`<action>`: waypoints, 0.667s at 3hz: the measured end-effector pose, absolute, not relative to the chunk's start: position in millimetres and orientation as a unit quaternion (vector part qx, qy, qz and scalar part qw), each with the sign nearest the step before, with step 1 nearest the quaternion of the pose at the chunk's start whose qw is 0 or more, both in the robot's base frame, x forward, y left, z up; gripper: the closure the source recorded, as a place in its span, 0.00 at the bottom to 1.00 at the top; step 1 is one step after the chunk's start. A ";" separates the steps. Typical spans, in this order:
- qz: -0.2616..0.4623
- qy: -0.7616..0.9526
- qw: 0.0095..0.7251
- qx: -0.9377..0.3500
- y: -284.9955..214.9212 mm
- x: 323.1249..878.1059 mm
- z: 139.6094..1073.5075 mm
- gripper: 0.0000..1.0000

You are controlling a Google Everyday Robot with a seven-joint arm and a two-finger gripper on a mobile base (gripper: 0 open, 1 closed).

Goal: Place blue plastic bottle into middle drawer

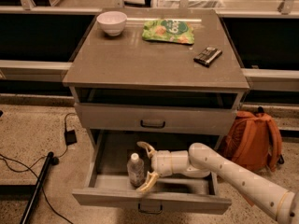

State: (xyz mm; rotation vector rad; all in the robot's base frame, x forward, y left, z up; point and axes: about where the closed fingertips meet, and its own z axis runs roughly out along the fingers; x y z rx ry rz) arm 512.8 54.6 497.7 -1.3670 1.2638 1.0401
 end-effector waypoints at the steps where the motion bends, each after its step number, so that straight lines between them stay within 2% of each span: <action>1: 0.425 0.524 0.501 -0.542 20.6 492.2 539.1 0.00; 2: 0.415 0.535 0.509 -0.531 -1.2 487.5 543.8 0.00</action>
Offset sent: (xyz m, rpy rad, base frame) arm -0.0206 -0.0340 0.0414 0.0304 0.0010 -0.0428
